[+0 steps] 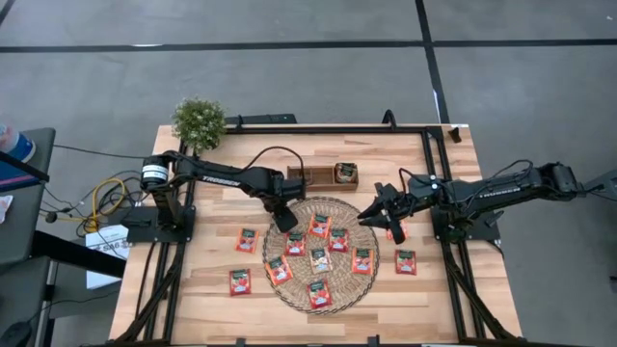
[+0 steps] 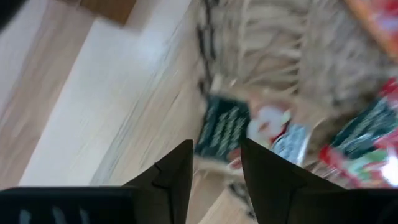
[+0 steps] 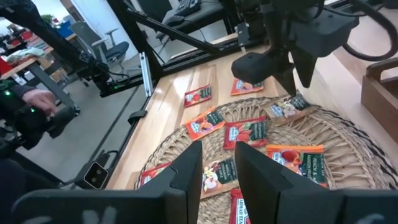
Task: Pick & Place Tea
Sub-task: Put the gold tea bag into the wooden organizer
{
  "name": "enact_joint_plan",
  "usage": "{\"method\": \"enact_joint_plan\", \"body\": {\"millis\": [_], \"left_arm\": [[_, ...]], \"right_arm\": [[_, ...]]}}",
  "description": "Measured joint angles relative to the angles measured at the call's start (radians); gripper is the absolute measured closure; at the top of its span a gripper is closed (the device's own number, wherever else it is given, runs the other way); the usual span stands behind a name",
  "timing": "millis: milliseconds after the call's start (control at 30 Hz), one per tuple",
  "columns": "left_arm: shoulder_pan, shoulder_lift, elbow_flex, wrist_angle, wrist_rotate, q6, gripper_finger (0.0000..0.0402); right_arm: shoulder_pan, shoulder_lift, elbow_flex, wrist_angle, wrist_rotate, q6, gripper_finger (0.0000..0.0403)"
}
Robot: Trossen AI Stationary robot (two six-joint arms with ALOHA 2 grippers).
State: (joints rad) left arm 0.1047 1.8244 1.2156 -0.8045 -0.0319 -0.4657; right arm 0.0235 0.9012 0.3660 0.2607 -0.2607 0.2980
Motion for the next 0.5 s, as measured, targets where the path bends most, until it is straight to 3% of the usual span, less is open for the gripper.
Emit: {"method": "enact_joint_plan", "body": {"millis": [167, 367, 500], "left_arm": [[0.0, 0.0, 0.0, -0.084, -0.035, -0.029, 0.0273], [0.0, 0.0, 0.0, -0.048, -0.021, -0.014, 0.0271], [0.0, -0.001, 0.0, -0.038, -0.015, 0.004, 0.0248]], "right_arm": [[-0.007, 0.0, 0.0, 0.0, -0.001, -0.024, 0.0316], [-0.039, 0.0, 0.0, 0.001, -0.001, -0.035, 0.0316], [-0.052, 0.0, 0.0, 0.001, -0.002, -0.036, 0.0316]]}}
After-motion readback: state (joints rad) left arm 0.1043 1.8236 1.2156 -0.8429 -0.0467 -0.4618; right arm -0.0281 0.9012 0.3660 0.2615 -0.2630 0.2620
